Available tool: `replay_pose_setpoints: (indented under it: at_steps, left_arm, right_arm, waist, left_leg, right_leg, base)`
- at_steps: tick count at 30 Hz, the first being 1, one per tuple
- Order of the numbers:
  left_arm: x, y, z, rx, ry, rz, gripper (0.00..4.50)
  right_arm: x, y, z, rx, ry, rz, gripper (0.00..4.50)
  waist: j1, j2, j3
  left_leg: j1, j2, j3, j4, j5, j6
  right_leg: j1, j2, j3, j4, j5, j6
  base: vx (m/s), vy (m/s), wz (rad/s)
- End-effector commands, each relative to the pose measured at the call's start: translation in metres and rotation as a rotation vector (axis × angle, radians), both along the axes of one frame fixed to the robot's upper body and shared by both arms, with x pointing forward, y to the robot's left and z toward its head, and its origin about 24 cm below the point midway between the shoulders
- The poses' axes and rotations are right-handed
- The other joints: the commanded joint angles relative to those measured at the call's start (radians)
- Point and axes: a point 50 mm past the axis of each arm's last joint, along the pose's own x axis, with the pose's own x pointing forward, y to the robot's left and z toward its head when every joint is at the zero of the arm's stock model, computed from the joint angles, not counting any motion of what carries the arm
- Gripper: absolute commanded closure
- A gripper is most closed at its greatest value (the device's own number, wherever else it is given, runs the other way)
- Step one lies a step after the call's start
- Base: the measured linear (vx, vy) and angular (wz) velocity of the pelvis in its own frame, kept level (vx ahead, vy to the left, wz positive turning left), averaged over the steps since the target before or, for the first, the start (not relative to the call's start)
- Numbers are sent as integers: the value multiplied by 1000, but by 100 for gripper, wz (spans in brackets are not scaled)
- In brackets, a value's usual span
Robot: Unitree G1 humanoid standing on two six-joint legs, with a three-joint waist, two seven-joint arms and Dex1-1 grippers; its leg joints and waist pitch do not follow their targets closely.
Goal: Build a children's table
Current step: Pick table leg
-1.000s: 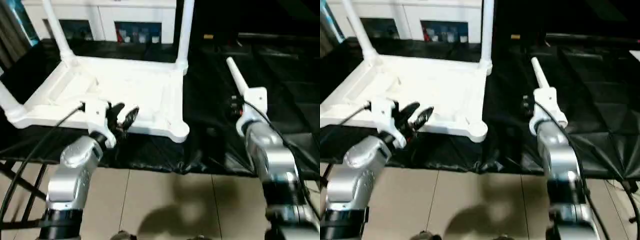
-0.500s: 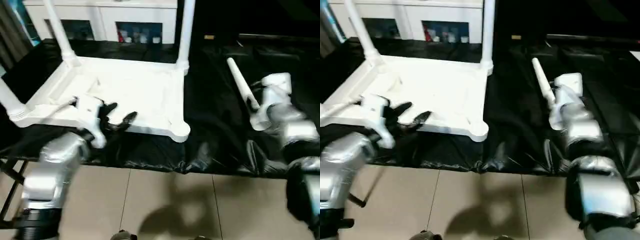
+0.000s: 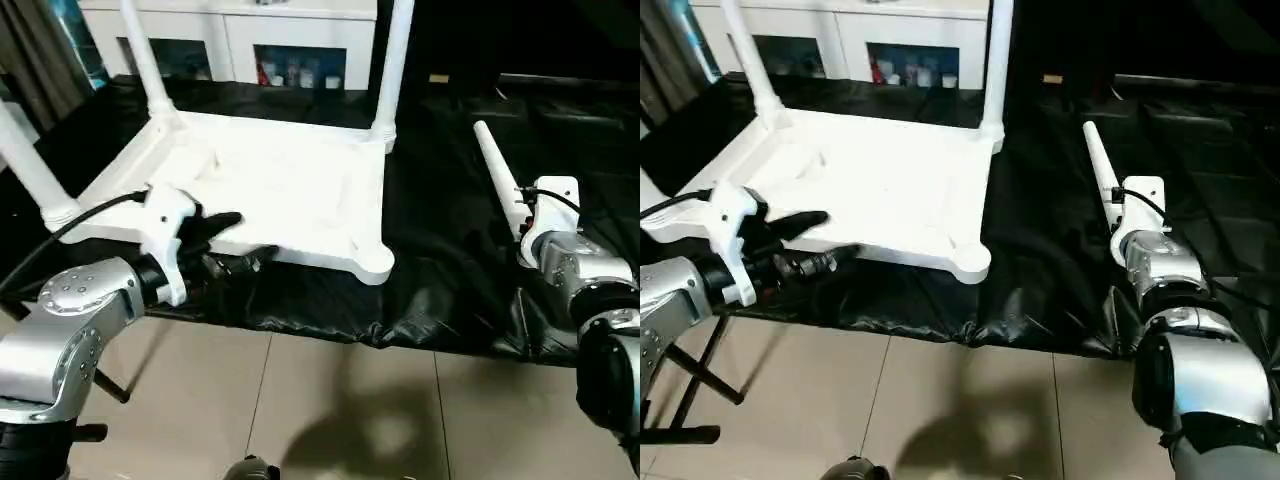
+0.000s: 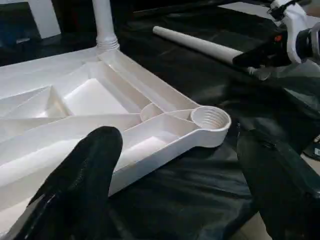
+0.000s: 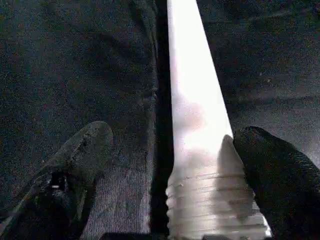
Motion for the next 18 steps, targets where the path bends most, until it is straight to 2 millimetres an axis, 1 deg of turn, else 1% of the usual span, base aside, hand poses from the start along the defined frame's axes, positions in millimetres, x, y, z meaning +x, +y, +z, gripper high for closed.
replay_pose_setpoints:
  at_steps: [1, 2, 3, 4, 5, 6, 9, 11, 14, 16, 18]
  left_arm:
    - [-1, -1, 3, 19, 3, -20, 35]
    - [-1, 0, 3, 25, 6, -22, 35]
    - [-2, 1, 4, 28, 11, -25, 35]
    - [-3, 1, 4, 34, 16, -32, 35]
    - [-5, 2, 4, 38, 22, -39, 35]
    - [-5, 2, 4, 40, 24, -40, 35]
    - [-5, 3, 4, 44, 25, -40, 35]
    - [-5, 3, 5, 43, 23, -38, 35]
    - [-5, 3, 5, 41, 21, -35, 35]
    - [-5, 4, 6, 43, 21, -34, 30]
    - [-5, 5, 6, 49, 21, -33, 30]
  right_arm:
    - [-2, -4, -1, 12, 27, -24, 15]
    - [-4, -6, -4, 4, 38, -37, 15]
    - [-5, -7, -5, 2, 42, -41, 15]
    - [-7, -9, -7, -10, 48, -51, 15]
    - [-8, -12, -8, -22, 50, -60, 15]
    - [-9, -13, -8, -31, 48, -66, 15]
    - [-9, -15, -8, -36, 48, -67, 15]
    - [-10, -14, -11, -35, 61, -54, 15]
    - [-11, -13, -12, -25, 62, -48, 15]
    - [-12, -12, -14, -14, 66, -51, 41]
    - [-13, -12, -16, -2, 73, -55, 41]
  waist:
    - [3, -2, -71]
    - [3, -5, -71]
    - [3, -4, -71]
    - [1, -7, -71]
    - [3, -5, -71]
    - [3, -8, -72]
    - [3, -7, -74]
    - [3, -9, -75]
    - [5, -8, -76]
    - [6, -8, -75]
    - [6, -8, -75]
  left_leg:
    - [19, 26, -16, -66, -243, -25]
    - [18, 26, -16, -66, -238, -27]
    - [19, 26, -16, -66, -238, -28]
    - [17, 26, -16, -66, -236, -27]
    - [17, 25, -17, -66, -229, -26]
    - [16, 26, -17, -66, -224, -25]
    - [14, 24, -16, -63, -192, -16]
    - [12, 24, -15, -62, -181, -9]
    - [11, 24, -14, -60, -167, 0]
    - [11, 24, -14, -60, -167, 2]
    - [12, 25, -14, -60, -171, 1]
  right_leg:
    - [42, -46, 36, -77, -181, -240]
    - [42, -47, 37, -77, -184, -236]
    - [41, -47, 37, -78, -187, -235]
    - [41, -46, 36, -78, -188, -233]
    - [40, -46, 36, -77, -184, -231]
    - [41, -46, 36, -76, -179, -230]
    - [42, -44, 36, -71, -135, -236]
    - [44, -44, 36, -70, -121, -239]
    - [44, -44, 35, -69, -110, -243]
    - [43, -44, 35, -69, -110, -246]
    - [43, -44, 35, -69, -119, -247]
  base:
    - [0, 0, 0]
    - [0, 0, 0]
    - [0, 0, 0]
    - [0, 0, 0]
    - [0, 0, 0]
    - [0, 0, 0]
    - [0, 0, 0]
    - [0, 0, 0]
    - [0, 0, 0]
    - [0, 0, 0]
    - [0, 0, 0]
